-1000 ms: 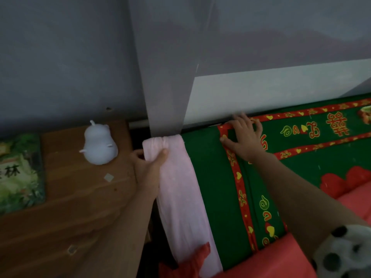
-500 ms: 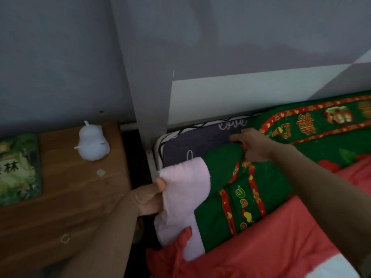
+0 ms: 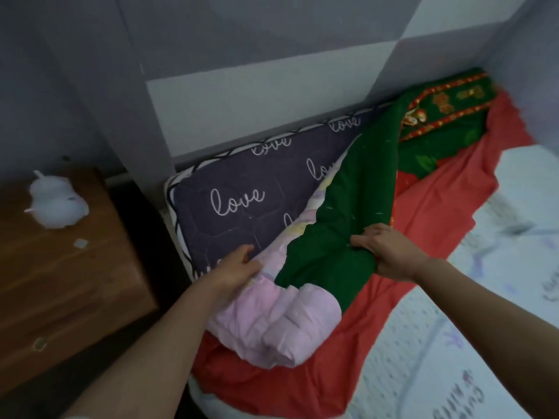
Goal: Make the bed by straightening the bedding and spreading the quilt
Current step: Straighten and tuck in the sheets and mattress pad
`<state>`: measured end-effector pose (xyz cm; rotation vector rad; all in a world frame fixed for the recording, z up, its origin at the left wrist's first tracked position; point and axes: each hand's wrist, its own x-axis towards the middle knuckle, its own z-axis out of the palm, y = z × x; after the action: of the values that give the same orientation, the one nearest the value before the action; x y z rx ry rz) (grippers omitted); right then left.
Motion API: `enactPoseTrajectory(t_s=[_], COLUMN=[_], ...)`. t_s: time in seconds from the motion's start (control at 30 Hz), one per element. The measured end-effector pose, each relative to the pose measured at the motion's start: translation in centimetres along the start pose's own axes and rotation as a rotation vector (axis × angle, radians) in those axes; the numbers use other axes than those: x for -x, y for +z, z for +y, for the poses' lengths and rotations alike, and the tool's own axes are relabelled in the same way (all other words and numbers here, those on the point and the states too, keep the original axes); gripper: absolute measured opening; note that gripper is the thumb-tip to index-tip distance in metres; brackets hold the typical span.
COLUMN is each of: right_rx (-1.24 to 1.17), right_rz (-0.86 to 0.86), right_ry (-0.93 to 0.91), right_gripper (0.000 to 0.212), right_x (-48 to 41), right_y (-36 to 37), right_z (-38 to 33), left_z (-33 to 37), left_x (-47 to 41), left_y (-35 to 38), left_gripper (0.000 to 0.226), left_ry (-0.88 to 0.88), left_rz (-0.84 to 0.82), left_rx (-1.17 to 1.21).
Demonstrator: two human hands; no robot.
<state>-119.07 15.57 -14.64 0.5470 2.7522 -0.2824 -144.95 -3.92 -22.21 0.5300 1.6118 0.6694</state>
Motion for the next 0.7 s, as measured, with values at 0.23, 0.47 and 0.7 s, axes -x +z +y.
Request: enactPoseTrajectory(t_s=[0.23,0.47,0.7], right_rx=[-0.046,-0.035,0.032], right_rz=[0.12,0.243,0.092], right_ry=[0.013,-0.085,-0.112], right_gripper=[0.038,0.046,0.035], right_x=[5.1,3.3,2.1], right_y=[1.8,2.3,3.8], right_z=[0.6,-1.1,0.1], left_z=[0.7,-0.3,-1.7], left_x=[0.7,-0.4,-0.7], left_y=[5.1,2.2,4.5], left_gripper=[0.05,0.034,0.054], left_ry=[0.134,0.384,0.327], left_rz=[-0.076,0.391,0.209], left_rx=[0.051,-0.381,-0.792])
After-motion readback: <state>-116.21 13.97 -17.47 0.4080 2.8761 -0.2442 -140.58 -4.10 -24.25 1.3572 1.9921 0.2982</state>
